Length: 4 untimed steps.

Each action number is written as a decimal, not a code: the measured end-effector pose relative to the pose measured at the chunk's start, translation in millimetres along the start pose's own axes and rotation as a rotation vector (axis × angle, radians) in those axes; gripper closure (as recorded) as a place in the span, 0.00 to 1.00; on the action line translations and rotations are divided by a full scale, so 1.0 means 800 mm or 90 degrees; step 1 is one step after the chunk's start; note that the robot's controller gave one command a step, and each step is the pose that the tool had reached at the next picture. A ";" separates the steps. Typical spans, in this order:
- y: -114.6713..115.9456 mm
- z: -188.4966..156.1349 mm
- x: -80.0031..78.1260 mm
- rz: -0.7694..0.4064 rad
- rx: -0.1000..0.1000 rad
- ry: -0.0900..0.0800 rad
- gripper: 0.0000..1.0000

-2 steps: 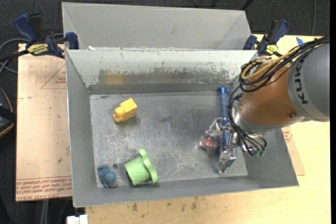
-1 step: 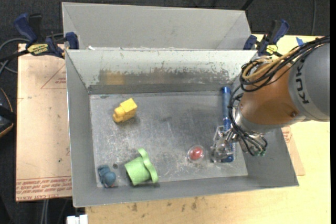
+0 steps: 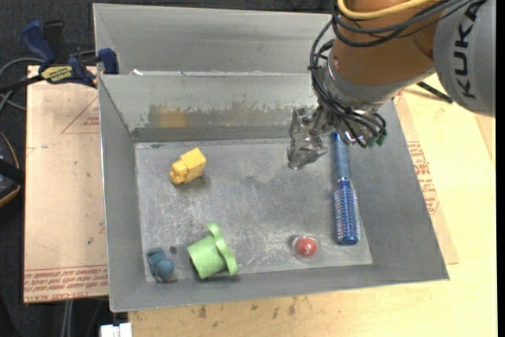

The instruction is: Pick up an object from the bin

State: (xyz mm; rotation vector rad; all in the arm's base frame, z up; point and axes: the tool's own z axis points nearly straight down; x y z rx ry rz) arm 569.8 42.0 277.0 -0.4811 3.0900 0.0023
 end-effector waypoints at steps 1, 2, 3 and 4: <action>-0.003 0.006 0.004 0.003 -0.001 0.007 0.00; -0.091 0.155 0.062 -0.069 -0.003 0.014 0.00; -0.002 0.242 0.001 -0.114 -0.006 0.010 0.00; -0.052 0.194 -0.034 0.112 0.001 0.005 0.00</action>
Offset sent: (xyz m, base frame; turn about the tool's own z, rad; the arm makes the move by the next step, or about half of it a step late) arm 0.0000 0.0000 0.0000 0.0000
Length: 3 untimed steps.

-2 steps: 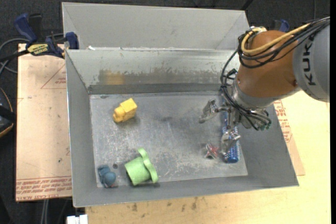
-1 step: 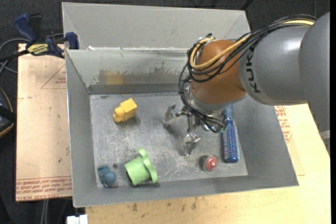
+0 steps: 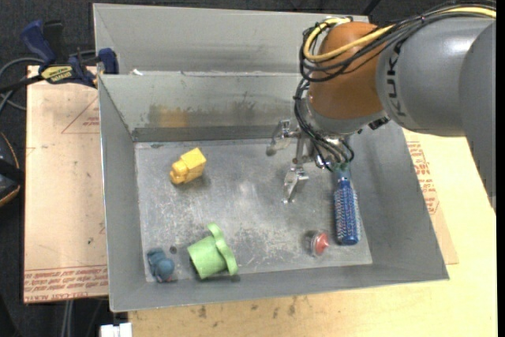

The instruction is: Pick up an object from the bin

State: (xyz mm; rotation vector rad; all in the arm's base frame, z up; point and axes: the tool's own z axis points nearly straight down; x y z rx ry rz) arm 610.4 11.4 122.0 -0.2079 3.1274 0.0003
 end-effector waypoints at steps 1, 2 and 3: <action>-0.135 -0.016 0.000 -0.097 0.002 0.001 0.00; -0.047 0.049 0.092 -0.082 -0.004 0.007 0.00; -0.093 -0.017 0.161 -0.188 0.000 0.004 0.00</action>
Offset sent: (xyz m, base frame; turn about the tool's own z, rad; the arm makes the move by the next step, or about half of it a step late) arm 0.0130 -0.1027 0.0125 -0.1607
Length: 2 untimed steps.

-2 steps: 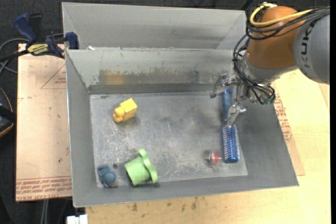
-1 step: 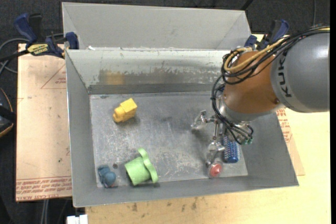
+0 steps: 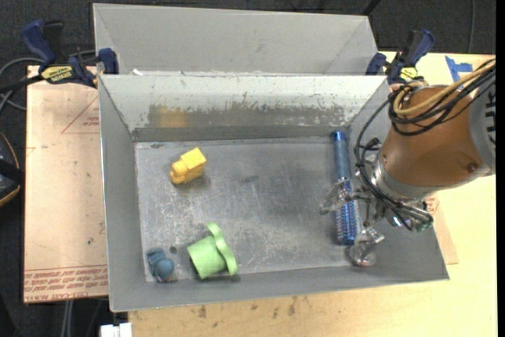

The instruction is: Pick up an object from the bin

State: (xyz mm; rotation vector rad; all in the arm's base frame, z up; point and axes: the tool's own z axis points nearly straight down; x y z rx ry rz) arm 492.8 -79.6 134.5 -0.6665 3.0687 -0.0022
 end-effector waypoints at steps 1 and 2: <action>-0.055 0.072 -0.083 -0.129 -0.004 0.003 0.00; -0.117 0.005 -0.087 -0.214 0.003 -0.004 0.00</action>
Offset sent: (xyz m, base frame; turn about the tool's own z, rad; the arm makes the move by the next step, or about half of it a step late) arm 0.0766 -0.0135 -0.0608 -0.2048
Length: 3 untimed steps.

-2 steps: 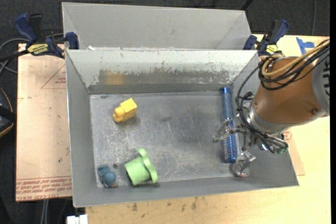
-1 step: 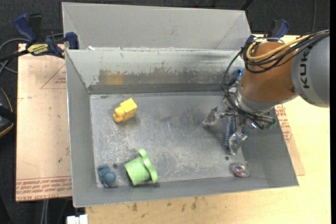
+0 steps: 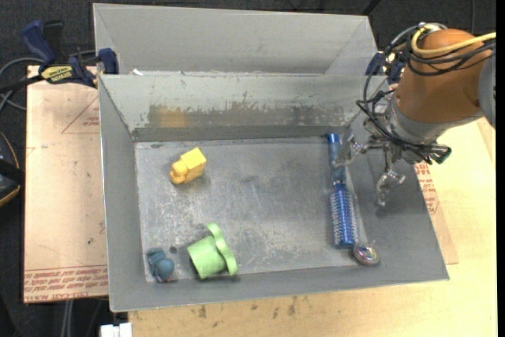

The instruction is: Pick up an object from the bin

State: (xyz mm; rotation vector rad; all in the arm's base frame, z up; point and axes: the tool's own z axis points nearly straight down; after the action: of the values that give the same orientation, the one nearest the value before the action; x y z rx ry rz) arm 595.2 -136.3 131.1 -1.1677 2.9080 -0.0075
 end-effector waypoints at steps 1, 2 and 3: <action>-0.018 0.076 -0.083 -0.040 -0.003 0.001 0.00; -0.021 0.069 -0.081 -0.037 0.001 -0.003 1.00; -0.021 0.069 -0.082 -0.037 0.001 -0.003 1.00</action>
Offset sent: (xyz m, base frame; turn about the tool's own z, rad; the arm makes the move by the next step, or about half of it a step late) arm 0.0549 0.0328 -0.0611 -0.0633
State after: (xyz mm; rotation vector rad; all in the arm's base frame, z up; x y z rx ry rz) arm 654.6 -103.5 76.1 -1.2507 2.8679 -0.0074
